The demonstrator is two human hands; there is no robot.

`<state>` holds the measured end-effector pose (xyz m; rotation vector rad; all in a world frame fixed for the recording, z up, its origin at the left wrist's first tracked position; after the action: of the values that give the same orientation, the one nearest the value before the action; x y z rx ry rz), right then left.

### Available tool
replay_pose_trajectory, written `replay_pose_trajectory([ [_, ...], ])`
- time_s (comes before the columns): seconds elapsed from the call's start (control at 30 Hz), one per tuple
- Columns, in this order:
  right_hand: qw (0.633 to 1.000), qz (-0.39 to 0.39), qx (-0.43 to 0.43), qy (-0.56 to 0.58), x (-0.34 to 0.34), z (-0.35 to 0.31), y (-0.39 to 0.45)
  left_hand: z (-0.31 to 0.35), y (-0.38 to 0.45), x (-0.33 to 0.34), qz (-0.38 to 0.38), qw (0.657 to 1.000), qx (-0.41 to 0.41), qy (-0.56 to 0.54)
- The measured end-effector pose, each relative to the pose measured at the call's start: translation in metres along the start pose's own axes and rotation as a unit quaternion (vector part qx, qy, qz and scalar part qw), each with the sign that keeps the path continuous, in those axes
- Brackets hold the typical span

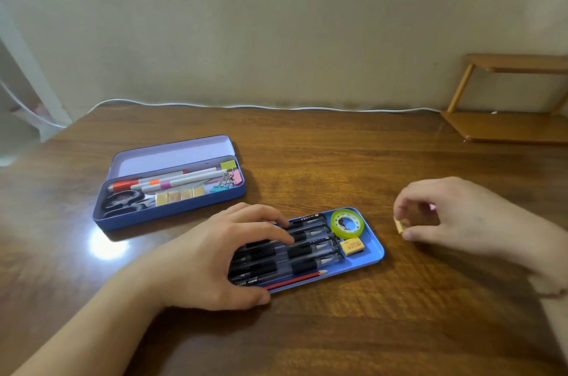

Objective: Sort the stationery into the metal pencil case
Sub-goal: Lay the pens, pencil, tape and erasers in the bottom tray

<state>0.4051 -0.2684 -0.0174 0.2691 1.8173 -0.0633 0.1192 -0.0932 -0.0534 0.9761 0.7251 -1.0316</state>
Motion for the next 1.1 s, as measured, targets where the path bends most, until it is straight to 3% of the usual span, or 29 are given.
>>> replay_pose_trajectory([
  [0.1,0.991,-0.009,-0.091,0.102,0.005,-0.021,-0.002,0.0,0.0,-0.001,-0.006,1.0,-0.003,0.0],
  [0.2,0.99,-0.013,-0.133,0.055,0.016,-0.029,-0.001,0.0,0.0,0.0,-0.005,1.0,-0.001,0.0],
  [0.53,0.994,-0.033,-0.103,0.013,0.02,-0.022,0.001,0.0,0.0,-0.001,-0.01,1.0,-0.005,0.0],
  [1.1,0.99,-0.048,-0.128,0.017,0.019,-0.031,-0.002,0.0,0.0,-0.001,-0.011,1.0,-0.007,-0.005],
])
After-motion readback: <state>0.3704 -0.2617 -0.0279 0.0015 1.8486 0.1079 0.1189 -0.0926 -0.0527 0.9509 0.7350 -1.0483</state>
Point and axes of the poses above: each hand's wrist, its own y-axis towards the middle knuckle, its own x-axis out of the palm, z = x × y, the point moved 1 cm from there along y, towards the middle knuckle, and after that the axes turned 9 degrees about z, right-handed, at the moved point
